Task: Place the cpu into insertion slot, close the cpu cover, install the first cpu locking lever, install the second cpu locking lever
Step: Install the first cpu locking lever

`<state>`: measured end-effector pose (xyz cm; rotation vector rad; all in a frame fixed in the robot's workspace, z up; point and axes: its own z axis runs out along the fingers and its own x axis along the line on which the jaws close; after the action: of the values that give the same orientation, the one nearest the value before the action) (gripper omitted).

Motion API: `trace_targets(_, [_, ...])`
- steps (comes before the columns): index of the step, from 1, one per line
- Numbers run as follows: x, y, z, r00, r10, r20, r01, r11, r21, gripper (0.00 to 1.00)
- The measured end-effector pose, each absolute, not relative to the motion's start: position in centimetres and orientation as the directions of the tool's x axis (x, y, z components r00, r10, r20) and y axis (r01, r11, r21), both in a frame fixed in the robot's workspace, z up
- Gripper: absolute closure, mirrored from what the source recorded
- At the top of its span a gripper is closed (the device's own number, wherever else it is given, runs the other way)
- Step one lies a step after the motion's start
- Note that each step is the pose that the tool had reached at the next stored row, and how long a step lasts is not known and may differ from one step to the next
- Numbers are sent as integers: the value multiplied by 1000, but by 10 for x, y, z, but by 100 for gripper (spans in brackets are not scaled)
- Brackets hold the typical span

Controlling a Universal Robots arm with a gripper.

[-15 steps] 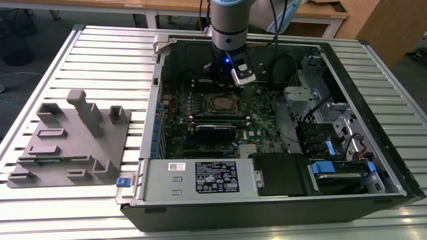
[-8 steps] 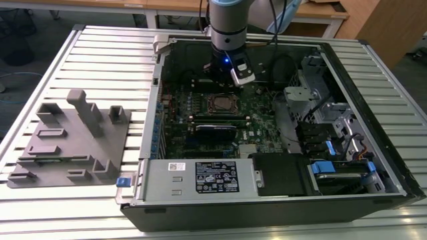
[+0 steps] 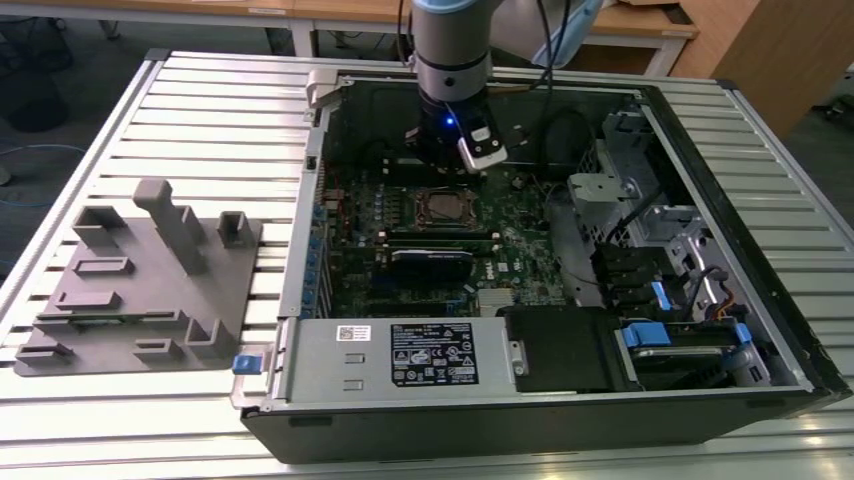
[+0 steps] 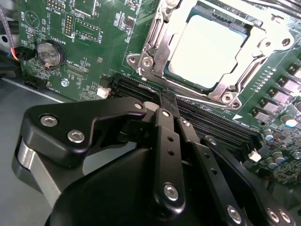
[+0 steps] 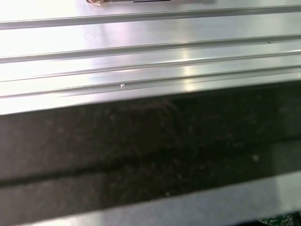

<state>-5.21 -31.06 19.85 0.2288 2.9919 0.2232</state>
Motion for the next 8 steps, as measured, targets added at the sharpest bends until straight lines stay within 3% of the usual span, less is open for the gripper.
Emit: trace_targets(8, [-53,-311,197,-978,154,-142,131,978,160,89])
